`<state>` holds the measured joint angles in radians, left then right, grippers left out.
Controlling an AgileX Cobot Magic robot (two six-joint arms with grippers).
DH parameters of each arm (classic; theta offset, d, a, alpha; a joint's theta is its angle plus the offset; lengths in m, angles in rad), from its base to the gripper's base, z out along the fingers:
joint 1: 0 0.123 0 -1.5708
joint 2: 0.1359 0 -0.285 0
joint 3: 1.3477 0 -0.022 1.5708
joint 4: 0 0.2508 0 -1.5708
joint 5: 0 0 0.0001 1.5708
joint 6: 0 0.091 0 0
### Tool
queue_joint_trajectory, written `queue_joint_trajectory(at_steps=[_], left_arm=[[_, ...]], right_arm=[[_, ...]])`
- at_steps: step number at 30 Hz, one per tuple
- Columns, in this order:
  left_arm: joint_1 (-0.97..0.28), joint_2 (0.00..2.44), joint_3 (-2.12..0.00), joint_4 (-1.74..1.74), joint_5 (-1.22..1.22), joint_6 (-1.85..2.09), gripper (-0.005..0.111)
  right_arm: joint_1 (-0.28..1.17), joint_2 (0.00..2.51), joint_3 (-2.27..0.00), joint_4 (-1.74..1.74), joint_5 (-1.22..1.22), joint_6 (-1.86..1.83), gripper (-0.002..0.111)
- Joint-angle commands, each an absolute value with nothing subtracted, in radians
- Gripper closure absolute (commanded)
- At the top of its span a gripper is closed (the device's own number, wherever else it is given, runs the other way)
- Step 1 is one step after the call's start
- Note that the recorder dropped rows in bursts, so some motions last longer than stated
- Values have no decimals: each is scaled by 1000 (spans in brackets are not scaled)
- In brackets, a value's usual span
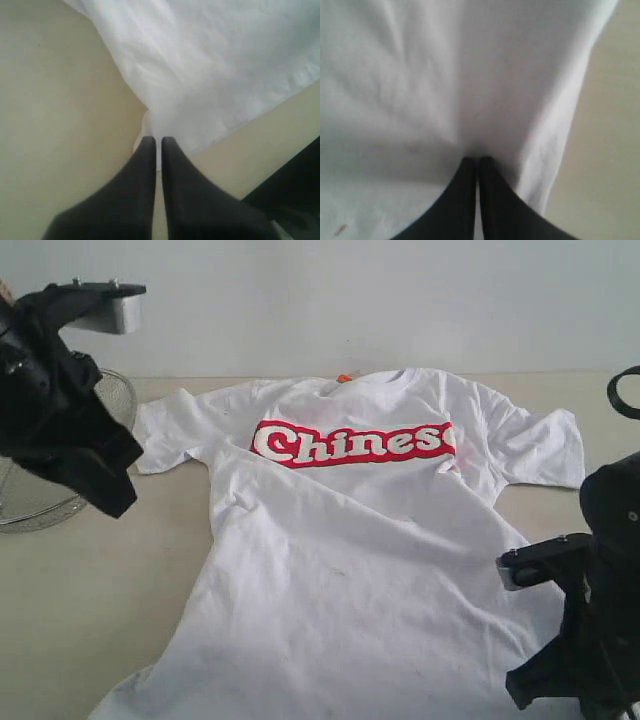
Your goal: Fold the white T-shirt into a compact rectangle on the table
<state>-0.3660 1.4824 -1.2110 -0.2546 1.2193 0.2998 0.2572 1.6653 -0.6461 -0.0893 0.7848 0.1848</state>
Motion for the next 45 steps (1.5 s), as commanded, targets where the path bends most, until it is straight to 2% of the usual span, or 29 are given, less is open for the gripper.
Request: queue_joint_trajectory(at_steps=[1,7,10,13,17,20,26,34,45], left_arm=[[-370,1460,-1139,-259,1221,313,102],[-373,1447,-1045,-275,1221,316,102],[-428,1447,-972,-262,1221,316,102],[-476,1447,-922,-264,1221,316,102],[-512,1455,-869,-264,1202,292,102],[-513,1485,-808,-250,1083,292,102],[-513,1638,-794,-245,951,292,102],[-513,1759,-794,-243,842,292,102],[-513,1857,-794,-212,895,261,102]], right_arm=[[251,1589,-640,-46,748,123,108],[254,1435,-640,231,703,-127,108],[324,1393,-640,615,691,-466,108],[420,1410,-640,774,625,-584,108],[547,1458,-662,804,553,-604,108],[606,1509,-719,809,539,-583,108],[632,1511,-808,817,572,-583,108],[632,1511,-812,817,589,-583,108],[632,1511,-812,817,617,-583,108]])
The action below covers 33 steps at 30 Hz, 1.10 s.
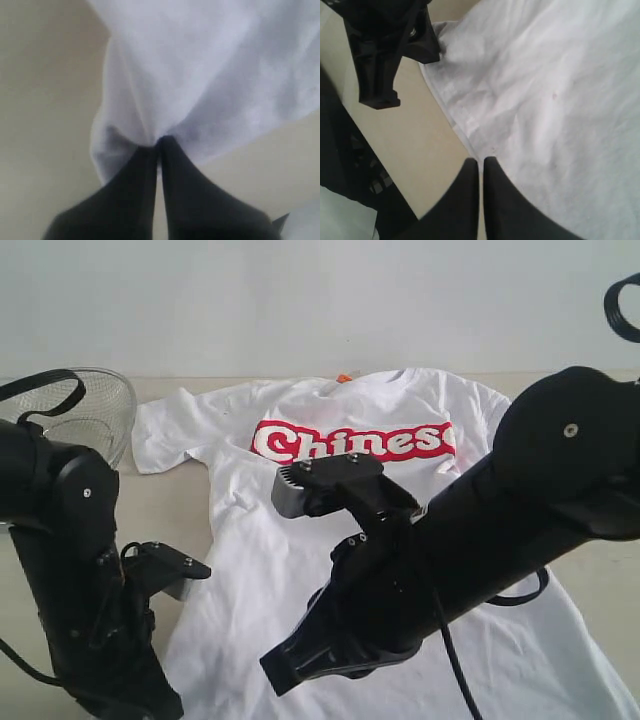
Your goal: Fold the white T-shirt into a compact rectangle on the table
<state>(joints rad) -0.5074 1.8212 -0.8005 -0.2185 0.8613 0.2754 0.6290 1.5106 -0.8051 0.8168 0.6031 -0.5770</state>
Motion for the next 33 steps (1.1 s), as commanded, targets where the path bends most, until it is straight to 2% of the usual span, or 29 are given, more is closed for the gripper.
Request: queue_joint_trajectory(at_steps=[1,15,27,30,33], left_arm=[[-513,1868,-794,-214,909,261,102],[-513,1872,-792,-233,1025,194,102],[-513,1866,-792,-378,1074,341,102],[-513,1835,-792,-427,1074,402,102],[-513,1759,-792,-445,1061,412,102]], right_arm=[[632,1511,-812,817,617,-583,108],[632,1511,-812,807,627,-585,108],[628,1511,-812,797,612,-585,108],[579,1509,-812,792,585,-545,108],[441,1511,-831,780,589,-532,108]])
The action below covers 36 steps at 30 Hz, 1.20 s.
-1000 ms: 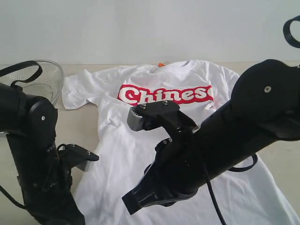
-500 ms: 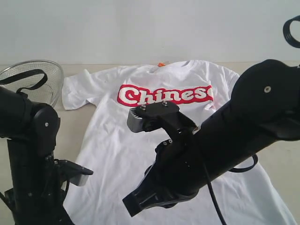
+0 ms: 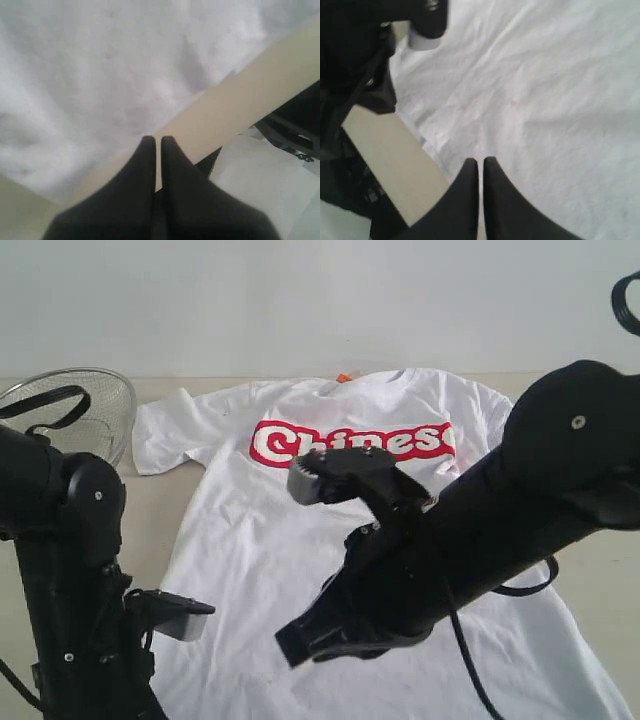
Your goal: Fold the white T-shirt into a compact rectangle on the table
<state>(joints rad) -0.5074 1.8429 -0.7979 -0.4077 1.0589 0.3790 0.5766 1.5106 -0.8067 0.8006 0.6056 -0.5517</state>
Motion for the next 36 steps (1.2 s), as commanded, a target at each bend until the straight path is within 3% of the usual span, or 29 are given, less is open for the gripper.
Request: queue_joint_trajectory(at_steps=[1,7,12,25,36], left_arm=[[-513,1727,-792,-445,1056,412,102],[-510,1565,-792,-426,989,412,102],[-510,1506,-792,-429,982,408,102],[-510,1502,-792,-429,943,408,102],[-510,1502,-792,-433,943,396,102]], right_arm=[[382,1514,-844,778,596,-532,108],[62,1612,-1035,776,717,-525,108],[-80,1779,-1230,672,801,-411,108],[-97,2096,-1537,441,857,-233,108],[-97,2234,-1659,362,854,-209,108]])
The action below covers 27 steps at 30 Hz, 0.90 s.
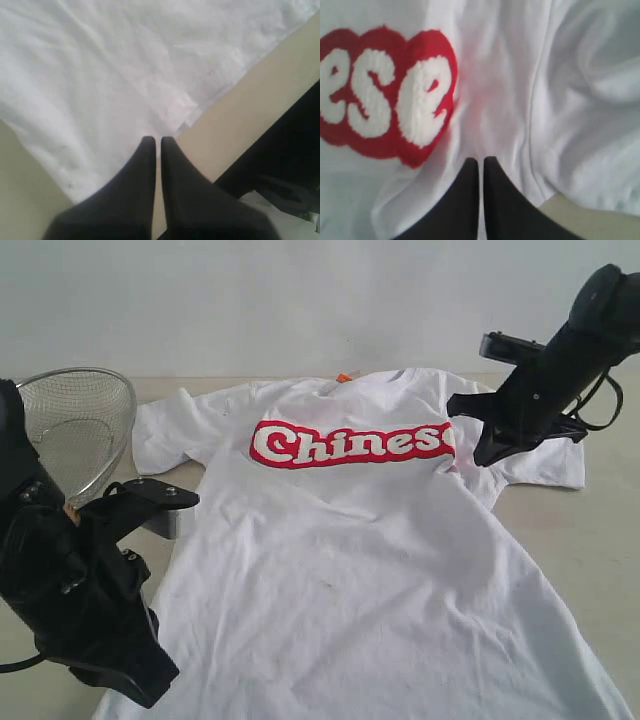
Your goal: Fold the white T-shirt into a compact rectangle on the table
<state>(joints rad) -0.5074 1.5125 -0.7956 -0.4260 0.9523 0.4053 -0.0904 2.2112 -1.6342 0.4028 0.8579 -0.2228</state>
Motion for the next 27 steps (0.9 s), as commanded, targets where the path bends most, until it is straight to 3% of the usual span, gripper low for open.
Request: queue_joint_trajectory(at_steps=[1,27], left_arm=[[-510,1502,-792,-433,941,396,102],[-510,1502,-792,-459,941,394,102]], right_arm=[[-97,2241,-1660,348,849,-206,108],[-162,2296,-1759,84,869,-107,108]])
